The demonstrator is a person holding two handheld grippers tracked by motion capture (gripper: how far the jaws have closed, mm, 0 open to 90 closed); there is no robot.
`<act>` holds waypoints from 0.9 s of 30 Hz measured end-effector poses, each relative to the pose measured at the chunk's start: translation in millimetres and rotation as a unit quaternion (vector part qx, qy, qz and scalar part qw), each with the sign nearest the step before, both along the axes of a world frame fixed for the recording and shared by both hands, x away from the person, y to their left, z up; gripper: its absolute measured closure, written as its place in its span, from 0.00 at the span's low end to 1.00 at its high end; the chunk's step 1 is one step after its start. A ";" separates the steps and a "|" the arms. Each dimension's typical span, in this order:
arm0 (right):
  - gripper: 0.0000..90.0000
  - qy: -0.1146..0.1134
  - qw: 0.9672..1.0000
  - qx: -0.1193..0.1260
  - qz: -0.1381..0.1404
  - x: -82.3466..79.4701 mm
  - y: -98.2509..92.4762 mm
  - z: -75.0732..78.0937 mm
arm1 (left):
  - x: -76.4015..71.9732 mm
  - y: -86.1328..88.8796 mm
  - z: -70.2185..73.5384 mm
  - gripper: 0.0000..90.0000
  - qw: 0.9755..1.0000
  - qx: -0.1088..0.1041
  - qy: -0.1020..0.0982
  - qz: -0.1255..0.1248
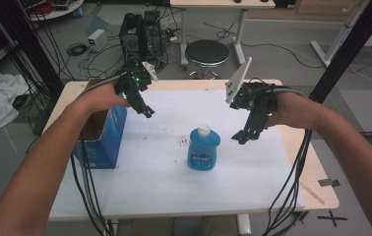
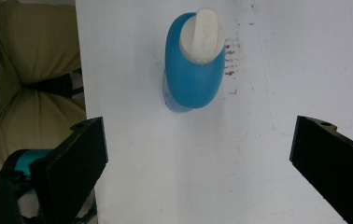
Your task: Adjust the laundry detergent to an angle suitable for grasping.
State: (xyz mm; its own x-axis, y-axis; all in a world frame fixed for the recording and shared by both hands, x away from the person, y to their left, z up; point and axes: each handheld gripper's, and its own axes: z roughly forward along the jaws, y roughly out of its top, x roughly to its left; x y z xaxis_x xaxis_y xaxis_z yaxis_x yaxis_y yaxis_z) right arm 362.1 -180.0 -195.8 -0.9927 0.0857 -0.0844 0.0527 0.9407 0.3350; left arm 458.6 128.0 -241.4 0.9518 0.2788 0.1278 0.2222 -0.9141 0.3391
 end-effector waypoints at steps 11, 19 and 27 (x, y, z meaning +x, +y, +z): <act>0.03 -0.001 1.000 0.001 0.006 0.2 6.6 1.1 | -1.9 0.0 0.6 0.02 1.000 -0.007 0.001 -0.007; 0.04 -0.002 1.000 0.004 0.011 1.1 8.1 0.5 | -6.1 -4.1 -1.2 0.02 1.000 -0.022 -0.001 -0.004; 0.04 0.000 1.000 0.000 -0.004 1.5 7.3 1.8 | -3.8 -0.1 1.6 0.02 1.000 -0.006 -0.001 -0.017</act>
